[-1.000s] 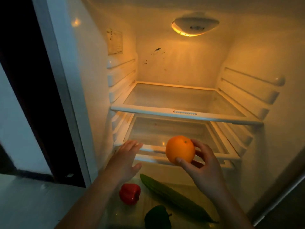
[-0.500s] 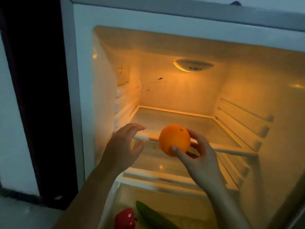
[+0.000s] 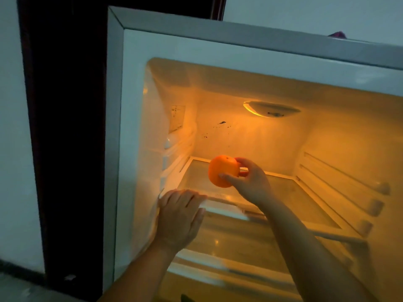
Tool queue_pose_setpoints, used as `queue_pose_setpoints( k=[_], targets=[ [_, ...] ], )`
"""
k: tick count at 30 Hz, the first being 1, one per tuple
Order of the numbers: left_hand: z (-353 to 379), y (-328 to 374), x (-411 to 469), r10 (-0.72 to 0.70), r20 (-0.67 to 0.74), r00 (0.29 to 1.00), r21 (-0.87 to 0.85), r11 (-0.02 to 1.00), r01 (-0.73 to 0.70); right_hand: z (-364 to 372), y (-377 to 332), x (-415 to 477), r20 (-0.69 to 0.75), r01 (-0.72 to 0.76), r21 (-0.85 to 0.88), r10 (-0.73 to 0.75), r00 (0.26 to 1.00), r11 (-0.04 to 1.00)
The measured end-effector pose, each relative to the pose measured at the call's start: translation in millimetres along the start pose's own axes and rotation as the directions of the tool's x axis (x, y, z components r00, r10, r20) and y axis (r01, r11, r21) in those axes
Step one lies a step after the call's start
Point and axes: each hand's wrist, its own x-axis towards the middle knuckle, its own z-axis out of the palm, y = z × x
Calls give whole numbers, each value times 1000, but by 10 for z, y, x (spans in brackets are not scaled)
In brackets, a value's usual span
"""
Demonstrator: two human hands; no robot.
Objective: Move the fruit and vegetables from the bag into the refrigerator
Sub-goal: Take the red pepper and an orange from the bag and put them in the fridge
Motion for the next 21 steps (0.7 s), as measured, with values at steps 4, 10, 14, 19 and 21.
queue_pose_setpoints(
  k=[4, 10, 14, 19, 21],
  targets=[
    [79, -49, -1, 18, -24, 1000, 42, 999, -17, 92, -49, 253, 77, -3, -3, 3, 997, 1000],
    [84, -80, 25, 72, -54, 996, 61, 996, -68, 276, -120, 539, 159, -39, 29, 34, 987, 999],
    [100, -107, 20, 92, -54, 994, 90, 992, -87, 407, -74, 585, 187, -68, 88, 51, 981, 994],
    [127, -118, 25, 102, -67, 993, 86, 992, -96, 487, -11, 606, 144, -51, 108, 35, 989, 993],
    [124, -116, 22, 102, -67, 993, 89, 991, -95, 501, 12, 608, 144, -50, 108, 34, 989, 993]
  ],
)
